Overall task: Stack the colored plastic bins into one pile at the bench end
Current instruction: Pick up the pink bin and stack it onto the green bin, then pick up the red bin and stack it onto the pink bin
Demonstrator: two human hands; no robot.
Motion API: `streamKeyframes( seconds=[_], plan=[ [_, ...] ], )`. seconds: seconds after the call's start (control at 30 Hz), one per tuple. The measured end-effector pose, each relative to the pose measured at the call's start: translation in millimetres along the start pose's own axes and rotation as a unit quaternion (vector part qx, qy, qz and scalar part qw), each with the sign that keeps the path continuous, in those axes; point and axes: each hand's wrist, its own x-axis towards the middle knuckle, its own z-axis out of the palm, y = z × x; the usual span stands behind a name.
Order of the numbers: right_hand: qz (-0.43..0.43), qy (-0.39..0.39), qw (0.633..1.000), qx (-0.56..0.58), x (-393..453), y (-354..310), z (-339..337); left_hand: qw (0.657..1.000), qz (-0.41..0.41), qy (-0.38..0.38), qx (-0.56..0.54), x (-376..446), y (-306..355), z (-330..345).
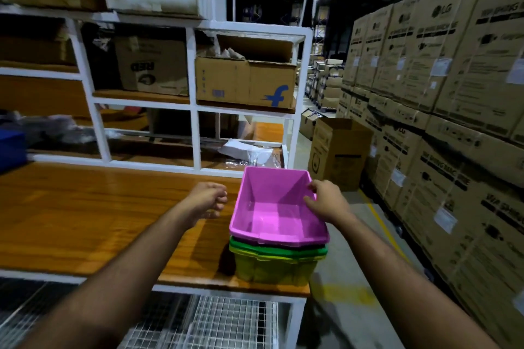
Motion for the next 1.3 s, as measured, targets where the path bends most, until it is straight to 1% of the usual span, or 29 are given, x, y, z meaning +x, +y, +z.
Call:
streamKeyframes(
  seconds=[0.1, 0.2, 0.33, 0.43, 0.53, 0.7, 0.8, 0.97, 1.13, 1.3],
  plan=[
    [-0.088, -0.009, 0.995, -0.053, -6.1, -26.6, 14.5, 0.992, 0.059, 0.054, 0.101, -19.3, -10.1, -19.3],
    [-0.145, -0.020, 0.986, -0.083, -16.9, -56.3, 34.1, 0.958, 0.110, 0.078, 0.255, -45.2, -22.5, -51.9],
    [-0.203, -0.034, 0.972, -0.114, -37.6, -118.7, 69.2, 0.902, 0.129, 0.107, 0.398, -76.3, -52.8, -121.5],
    [-0.236, -0.021, 0.961, -0.145, -50.3, -175.9, 94.9, 0.871, 0.102, 0.133, 0.461, -92.9, -79.8, -177.9],
    [-0.252, -0.006, 0.955, -0.159, -63.5, -245.1, 126.5, 0.850, 0.081, 0.167, 0.493, -114.5, -108.0, -245.5],
    [-0.270, 0.022, 0.952, -0.140, -93.5, -363.2, 188.6, 0.830, 0.103, 0.201, 0.510, -152.6, -138.5, -364.1],
    [-0.271, 0.003, 0.956, -0.109, -113.3, -426.3, 221.0, 0.813, 0.104, 0.198, 0.538, -176.6, -149.9, -430.9],
    [-0.280, -0.029, 0.954, -0.106, -136.9, -513.9, 261.2, 0.784, 0.093, 0.231, 0.569, -204.1, -171.4, -520.8],
    [-0.295, -0.061, 0.947, -0.114, -135.9, -592.7, 297.4, 0.774, 0.070, 0.245, 0.579, -211.5, -199.7, -594.0],
    [-0.300, -0.090, 0.944, -0.107, -121.4, -675.6, 350.3, 0.781, 0.038, 0.260, 0.567, -202.0, -225.3, -675.7]
  ],
)
